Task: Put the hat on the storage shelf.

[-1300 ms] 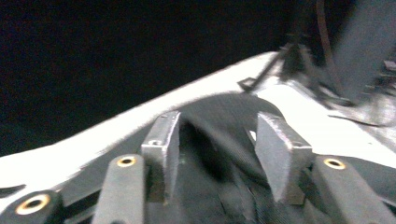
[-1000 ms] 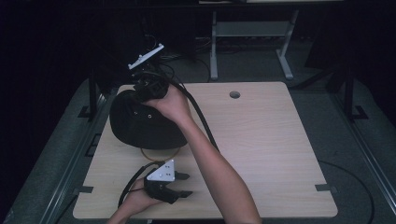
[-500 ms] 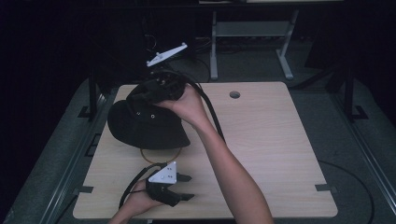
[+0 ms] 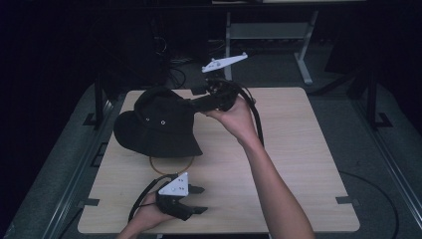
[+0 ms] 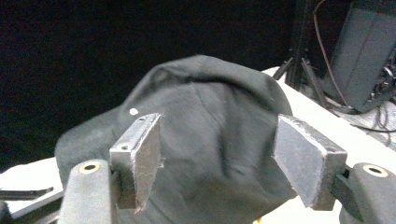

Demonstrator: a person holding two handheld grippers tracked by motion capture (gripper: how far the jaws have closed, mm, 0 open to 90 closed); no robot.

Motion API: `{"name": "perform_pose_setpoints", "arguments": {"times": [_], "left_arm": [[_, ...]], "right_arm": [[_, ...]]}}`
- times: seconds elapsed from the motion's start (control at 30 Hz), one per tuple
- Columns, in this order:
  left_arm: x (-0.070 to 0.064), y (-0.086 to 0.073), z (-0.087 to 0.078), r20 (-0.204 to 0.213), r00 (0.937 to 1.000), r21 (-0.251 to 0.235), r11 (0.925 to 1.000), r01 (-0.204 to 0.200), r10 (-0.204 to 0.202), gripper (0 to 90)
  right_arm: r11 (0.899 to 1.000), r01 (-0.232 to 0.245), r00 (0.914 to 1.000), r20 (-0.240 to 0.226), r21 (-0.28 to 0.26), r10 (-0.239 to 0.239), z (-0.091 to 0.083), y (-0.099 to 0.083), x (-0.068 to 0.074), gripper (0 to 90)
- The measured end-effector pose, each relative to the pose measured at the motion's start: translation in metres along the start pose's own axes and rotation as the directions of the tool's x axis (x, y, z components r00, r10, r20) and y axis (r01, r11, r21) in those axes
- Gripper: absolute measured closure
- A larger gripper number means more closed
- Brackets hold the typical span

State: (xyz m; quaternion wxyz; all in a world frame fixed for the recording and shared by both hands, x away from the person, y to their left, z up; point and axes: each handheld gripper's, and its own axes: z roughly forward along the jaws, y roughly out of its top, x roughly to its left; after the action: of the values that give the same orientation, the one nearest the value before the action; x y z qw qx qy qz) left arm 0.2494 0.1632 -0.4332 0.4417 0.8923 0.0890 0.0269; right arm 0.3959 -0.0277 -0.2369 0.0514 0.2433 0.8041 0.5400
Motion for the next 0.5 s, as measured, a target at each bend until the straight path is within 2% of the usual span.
{"name": "perform_pose_setpoints", "arguments": {"times": [0.03,0.13,0.5], "left_arm": [[0.000,0.000,0.000,0.000,1.0000,0.000,1.0000,0.000,0.000,40.4],[0.000,-0.001,0.001,-0.004,0.9999,-0.013,0.9998,0.014,-0.014,40.2],[0.002,-0.001,0.001,-0.013,0.9999,-0.006,0.9999,0.011,-0.011,40.0]], "right_arm": [[1.000,0.000,1.0000,0.000,0.000,0.000,0.000,0.000,0.000,31.2],[1.000,-0.015,0.9996,0.025,-0.006,0.015,-0.016,-0.012,-0.008,30.9],[0.998,-0.060,0.9955,0.073,-0.012,0.060,-0.048,-0.040,-0.021,29.6]]}}
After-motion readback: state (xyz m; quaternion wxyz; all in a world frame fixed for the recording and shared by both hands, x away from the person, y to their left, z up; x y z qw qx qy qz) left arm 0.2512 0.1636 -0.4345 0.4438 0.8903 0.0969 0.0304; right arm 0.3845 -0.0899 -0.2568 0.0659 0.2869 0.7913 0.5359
